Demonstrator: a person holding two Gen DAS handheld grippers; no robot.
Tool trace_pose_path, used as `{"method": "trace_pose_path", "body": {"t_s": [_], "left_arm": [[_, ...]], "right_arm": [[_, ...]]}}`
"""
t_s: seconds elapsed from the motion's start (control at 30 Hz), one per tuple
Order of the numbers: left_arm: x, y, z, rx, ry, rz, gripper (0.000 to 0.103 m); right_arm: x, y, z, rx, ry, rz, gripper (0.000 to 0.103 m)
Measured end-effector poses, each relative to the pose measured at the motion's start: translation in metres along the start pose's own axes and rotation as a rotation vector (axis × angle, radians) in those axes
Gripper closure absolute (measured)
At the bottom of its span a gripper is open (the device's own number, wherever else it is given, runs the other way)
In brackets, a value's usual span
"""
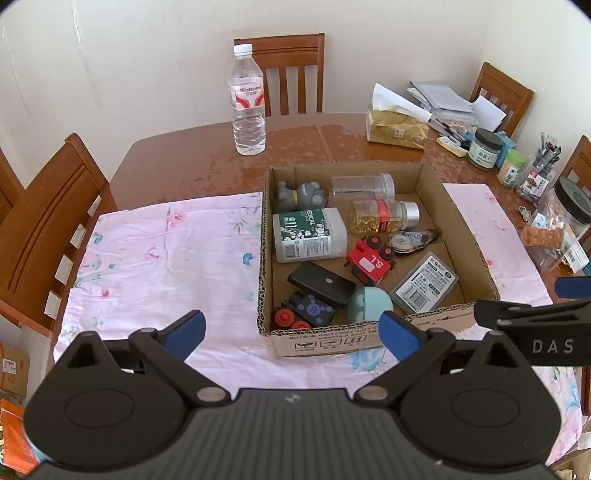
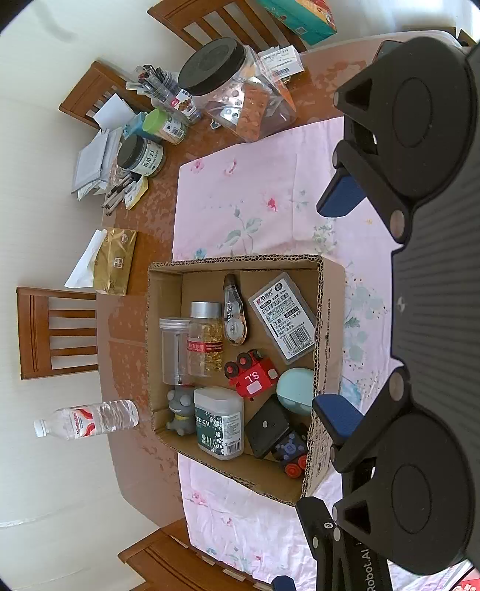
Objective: Organize rigid objects
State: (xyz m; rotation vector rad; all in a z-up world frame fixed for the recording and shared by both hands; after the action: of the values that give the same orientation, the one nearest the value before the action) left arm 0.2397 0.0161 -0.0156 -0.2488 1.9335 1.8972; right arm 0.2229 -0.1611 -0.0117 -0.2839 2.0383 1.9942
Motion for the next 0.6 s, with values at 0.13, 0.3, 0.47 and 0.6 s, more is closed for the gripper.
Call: {"method": "trace_pose_path", "body": {"t_s": [0.13, 0.3, 0.47, 0.6], "left_arm": [[-0.0004, 0.0012, 0.0001, -0.001, 0.002, 0.000, 0.003], [-0.0006, 0.0025, -0.0004, -0.008, 0.004, 0.003, 0.003], [-0.0013, 0.0037, -0.0007, -0.011, 0.008, -0.001, 0.003], [-0.0018, 0.0041, -0.0013, -0.013, 0.008, -0.001, 0.003]], "right_arm": [[-0.0004, -0.0001, -0.0003, 0.001, 0.003, 0.000, 0.000], [-0.0004, 0.0003, -0.0005, 0.010, 0.010, -0.002, 0.000], [-0.0013, 0.0016, -0.0019, 0.009, 0.010, -0.007, 0.000], [-0.0011, 0.0018, -0.0021, 0.010, 0.011, -0.007, 0.000]]}}
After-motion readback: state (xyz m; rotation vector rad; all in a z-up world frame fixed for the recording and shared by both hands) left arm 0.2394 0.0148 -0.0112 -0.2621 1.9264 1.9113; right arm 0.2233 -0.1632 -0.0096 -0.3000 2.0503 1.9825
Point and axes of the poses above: each gripper's, at about its wrist camera, not at the fingertips, and y roughly against the way its jaws point, z to its left, x to its underside, the point moved 1 cm from there along -y, roughly the way its jaws point, and after that the axes turned 12 degrees about z, right-handed, at the moved point
